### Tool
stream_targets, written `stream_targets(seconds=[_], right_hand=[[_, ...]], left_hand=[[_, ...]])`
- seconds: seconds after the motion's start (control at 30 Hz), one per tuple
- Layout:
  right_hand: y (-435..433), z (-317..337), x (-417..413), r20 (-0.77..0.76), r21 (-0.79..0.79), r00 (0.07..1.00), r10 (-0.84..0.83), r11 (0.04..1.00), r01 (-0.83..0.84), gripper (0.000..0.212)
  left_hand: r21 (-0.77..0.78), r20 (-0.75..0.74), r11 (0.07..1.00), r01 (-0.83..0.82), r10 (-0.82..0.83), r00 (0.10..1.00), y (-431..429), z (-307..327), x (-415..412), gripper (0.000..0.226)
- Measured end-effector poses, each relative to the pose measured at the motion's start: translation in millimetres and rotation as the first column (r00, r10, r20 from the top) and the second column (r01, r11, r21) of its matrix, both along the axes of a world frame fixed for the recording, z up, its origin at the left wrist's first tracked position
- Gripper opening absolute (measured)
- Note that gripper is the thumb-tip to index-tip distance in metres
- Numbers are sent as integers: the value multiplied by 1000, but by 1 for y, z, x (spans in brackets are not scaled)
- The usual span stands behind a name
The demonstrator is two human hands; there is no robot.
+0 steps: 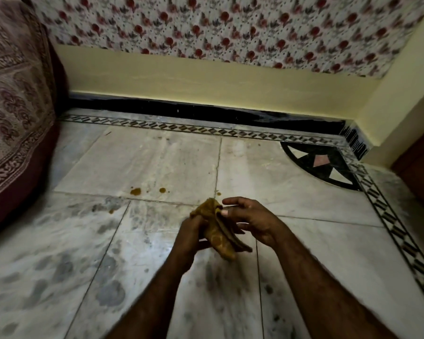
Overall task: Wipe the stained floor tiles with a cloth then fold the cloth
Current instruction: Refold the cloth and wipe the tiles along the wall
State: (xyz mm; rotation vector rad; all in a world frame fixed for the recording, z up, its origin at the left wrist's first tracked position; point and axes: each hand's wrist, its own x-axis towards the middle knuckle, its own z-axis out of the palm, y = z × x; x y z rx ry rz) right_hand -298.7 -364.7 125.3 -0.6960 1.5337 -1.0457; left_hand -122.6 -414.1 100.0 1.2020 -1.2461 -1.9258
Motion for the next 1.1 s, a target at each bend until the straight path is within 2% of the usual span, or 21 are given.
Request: stream_targets(seconds=[0.07, 0.13, 0.27, 0.33, 0.37, 0.43, 0.53, 0.6, 0.67, 0.73, 0.77, 0.87, 0.97, 1.1], right_hand=[[4, 4, -5, -14, -43, 998, 67, 997, -68, 50], [5, 5, -9, -58, -80, 996, 67, 994, -71, 53], [10, 7, -15, -160, -78, 985, -65, 996, 53, 36], [10, 15, -12, -236, -103, 970, -66, 994, 43, 32], [10, 22, -8, -262, -127, 965, -26, 992, -8, 35], [8, 38, 5, -263, -169, 961, 88, 976, -136, 54], [1, 54, 24, -353, -178, 923, 154, 957, -228, 80], [-2, 59, 37, -530, -210, 841, 109, 944, -255, 72], [-6, 64, 44, -586, -324, 809, -30, 925, -200, 41], [-12, 69, 44, -502, -425, 854, -135, 899, -108, 13], [-15, 70, 41, -458, -445, 876, -149, 892, -81, 11], [-19, 77, 31, -252, -462, 963, -99, 887, -30, 20], [-15, 83, 26, -64, -432, 996, -68, 901, 34, 31], [-14, 83, 20, 22, -385, 997, -70, 920, 73, 33]], left_hand=[[83, -46, 996, -43, 47, 998, -11, 11, -1, 29], [104, -79, 994, -45, 54, 995, -21, 26, -1, 29], [49, -64, 999, -22, 25, 998, -38, 55, -7, 27], [-13, -11, 1000, 14, -14, 1000, -45, 69, -10, 25], [-39, 20, 999, 27, -27, 999, -48, 75, -12, 25], [-73, 71, 997, 31, -26, 997, -56, 86, -15, 27], [-96, 59, 995, -18, 24, 998, -66, 98, -16, 28], [-107, 33, 994, -22, 26, 999, -72, 103, -14, 28], [-113, -9, 994, -9, 8, 1000, -77, 106, -11, 28], [-98, -66, 995, -4, -2, 998, -80, 108, -7, 23], [-83, -104, 997, 5, -13, 995, -79, 110, -5, 22], [-68, -192, 995, 78, -90, 977, -77, 110, -2, 24], [-65, -231, 990, 129, -140, 963, -72, 108, -2, 32], [-158, -98, 973, 171, -188, 977, -73, 106, -3, 37]])
